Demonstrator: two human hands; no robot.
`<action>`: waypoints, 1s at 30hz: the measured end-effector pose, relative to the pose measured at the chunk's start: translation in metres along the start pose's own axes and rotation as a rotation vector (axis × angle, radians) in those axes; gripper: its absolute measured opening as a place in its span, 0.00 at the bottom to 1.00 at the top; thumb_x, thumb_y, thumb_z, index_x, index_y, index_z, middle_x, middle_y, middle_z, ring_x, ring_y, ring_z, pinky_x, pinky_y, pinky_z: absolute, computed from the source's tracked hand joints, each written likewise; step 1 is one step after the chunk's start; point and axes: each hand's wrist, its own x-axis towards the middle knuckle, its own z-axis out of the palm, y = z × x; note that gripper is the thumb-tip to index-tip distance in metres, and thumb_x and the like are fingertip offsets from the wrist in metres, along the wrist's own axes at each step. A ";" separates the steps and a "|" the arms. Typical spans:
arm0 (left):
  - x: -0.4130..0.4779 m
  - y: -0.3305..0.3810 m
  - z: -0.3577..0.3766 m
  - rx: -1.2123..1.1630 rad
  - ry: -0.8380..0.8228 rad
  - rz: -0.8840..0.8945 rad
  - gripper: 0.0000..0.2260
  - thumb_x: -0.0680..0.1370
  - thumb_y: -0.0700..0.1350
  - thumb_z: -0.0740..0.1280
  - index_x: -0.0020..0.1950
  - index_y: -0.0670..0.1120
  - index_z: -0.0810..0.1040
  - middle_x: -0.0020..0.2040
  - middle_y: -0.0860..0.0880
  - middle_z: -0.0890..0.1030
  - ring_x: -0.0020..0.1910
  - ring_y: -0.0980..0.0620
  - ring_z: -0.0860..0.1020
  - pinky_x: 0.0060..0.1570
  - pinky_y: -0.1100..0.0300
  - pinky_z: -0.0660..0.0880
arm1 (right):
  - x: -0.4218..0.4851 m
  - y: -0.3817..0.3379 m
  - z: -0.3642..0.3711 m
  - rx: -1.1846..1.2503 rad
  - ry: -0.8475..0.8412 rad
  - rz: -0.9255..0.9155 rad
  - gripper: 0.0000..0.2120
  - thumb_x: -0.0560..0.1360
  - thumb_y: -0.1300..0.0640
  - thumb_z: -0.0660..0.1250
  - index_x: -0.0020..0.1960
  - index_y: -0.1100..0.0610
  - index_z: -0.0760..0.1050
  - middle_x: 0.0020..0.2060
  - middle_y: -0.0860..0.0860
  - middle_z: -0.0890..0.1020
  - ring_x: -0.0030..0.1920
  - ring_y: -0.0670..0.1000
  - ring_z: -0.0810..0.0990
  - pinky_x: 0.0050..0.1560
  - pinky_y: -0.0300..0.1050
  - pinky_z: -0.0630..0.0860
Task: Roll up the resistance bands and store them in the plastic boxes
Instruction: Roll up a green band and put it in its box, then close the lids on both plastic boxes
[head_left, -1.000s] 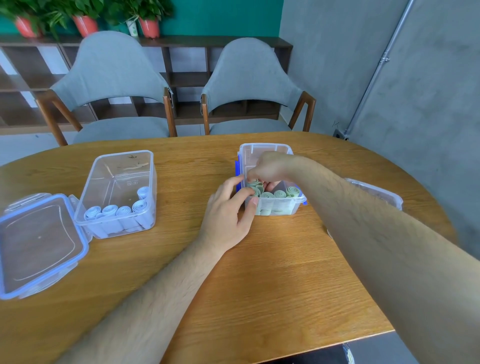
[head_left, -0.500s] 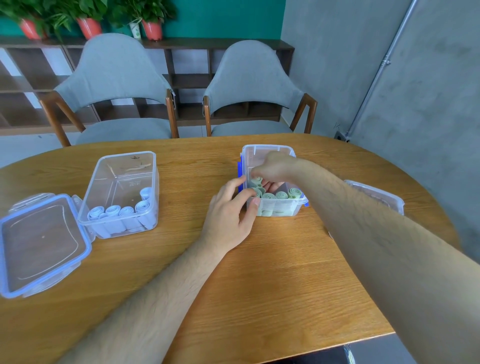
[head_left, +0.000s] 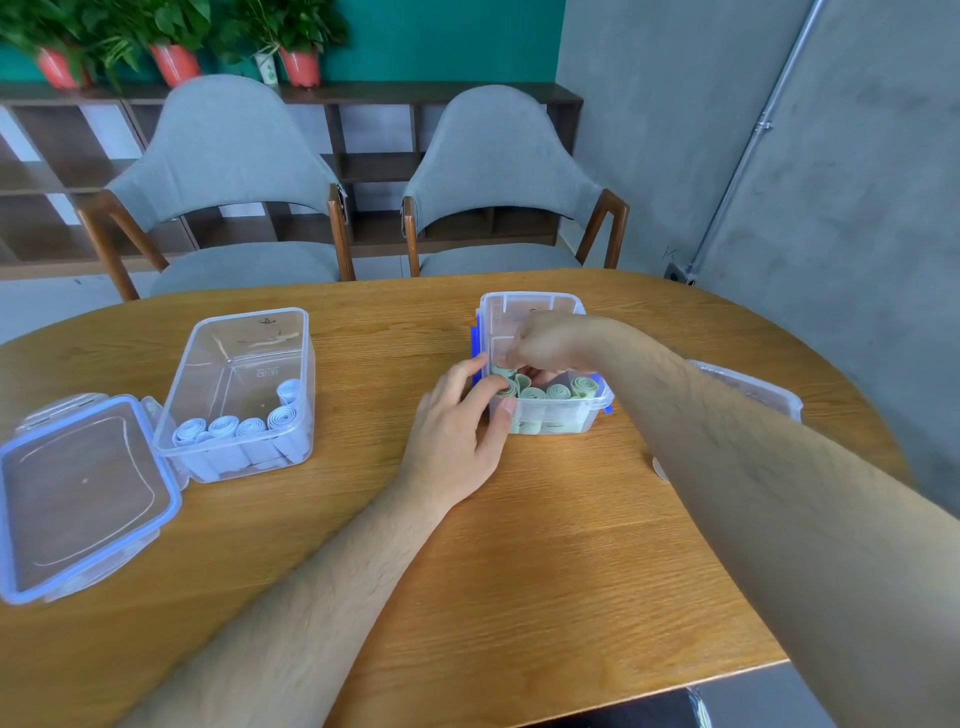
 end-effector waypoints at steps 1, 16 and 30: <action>0.000 0.000 0.000 0.004 -0.003 0.000 0.21 0.83 0.58 0.54 0.67 0.49 0.77 0.73 0.52 0.69 0.72 0.53 0.68 0.67 0.56 0.63 | -0.001 0.000 0.000 0.003 0.003 0.000 0.09 0.79 0.54 0.66 0.56 0.58 0.78 0.47 0.53 0.86 0.43 0.49 0.87 0.51 0.47 0.83; 0.006 0.000 -0.005 -0.157 0.069 -0.079 0.21 0.84 0.54 0.53 0.72 0.45 0.69 0.73 0.52 0.69 0.73 0.57 0.65 0.72 0.60 0.61 | -0.009 -0.005 0.006 -0.217 0.130 -0.028 0.15 0.81 0.48 0.56 0.49 0.57 0.76 0.42 0.54 0.83 0.40 0.52 0.85 0.40 0.45 0.79; 0.037 0.140 0.028 -0.361 0.028 0.191 0.12 0.84 0.40 0.59 0.66 0.43 0.75 0.61 0.50 0.76 0.62 0.55 0.73 0.62 0.71 0.66 | -0.117 0.116 -0.004 0.012 0.913 -0.330 0.08 0.77 0.57 0.63 0.46 0.59 0.80 0.41 0.52 0.81 0.44 0.52 0.77 0.43 0.47 0.74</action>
